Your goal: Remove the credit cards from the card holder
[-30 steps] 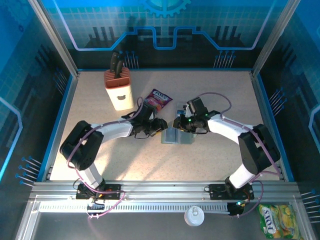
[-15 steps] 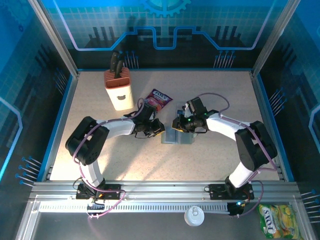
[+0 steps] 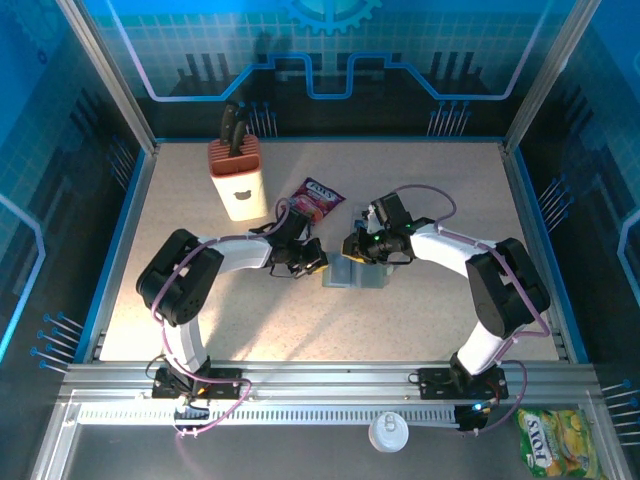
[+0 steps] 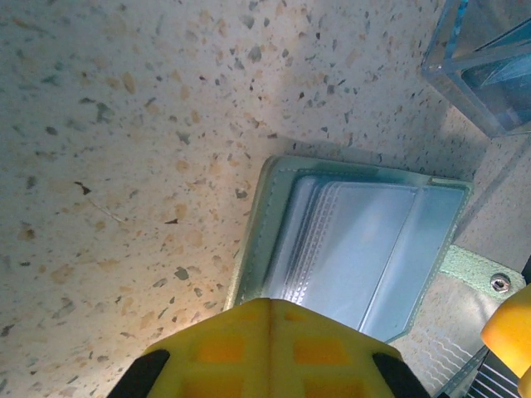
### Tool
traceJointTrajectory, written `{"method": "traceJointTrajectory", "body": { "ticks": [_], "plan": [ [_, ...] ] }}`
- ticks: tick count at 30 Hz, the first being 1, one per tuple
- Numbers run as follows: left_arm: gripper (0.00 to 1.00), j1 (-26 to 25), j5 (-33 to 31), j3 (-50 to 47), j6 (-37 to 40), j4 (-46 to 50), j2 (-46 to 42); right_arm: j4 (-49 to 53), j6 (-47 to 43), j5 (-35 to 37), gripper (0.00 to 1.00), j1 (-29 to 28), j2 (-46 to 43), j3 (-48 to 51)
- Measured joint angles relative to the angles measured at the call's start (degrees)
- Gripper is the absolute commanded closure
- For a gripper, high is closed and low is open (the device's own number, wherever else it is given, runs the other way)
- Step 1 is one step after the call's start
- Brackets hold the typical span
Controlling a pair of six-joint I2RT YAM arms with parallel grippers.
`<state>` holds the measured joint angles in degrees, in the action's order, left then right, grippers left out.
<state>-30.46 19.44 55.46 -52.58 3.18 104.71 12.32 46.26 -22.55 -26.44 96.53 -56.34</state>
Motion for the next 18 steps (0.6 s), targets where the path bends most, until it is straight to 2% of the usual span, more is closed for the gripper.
{"method": "traceJointTrajectory", "body": {
  "ticks": [18],
  "plan": [
    [1.00,0.4,0.4,1.4,0.2,3.8,1.4,0.0,0.0,-2.0,0.71,-0.1,2.8,-0.7]
  ]
}}
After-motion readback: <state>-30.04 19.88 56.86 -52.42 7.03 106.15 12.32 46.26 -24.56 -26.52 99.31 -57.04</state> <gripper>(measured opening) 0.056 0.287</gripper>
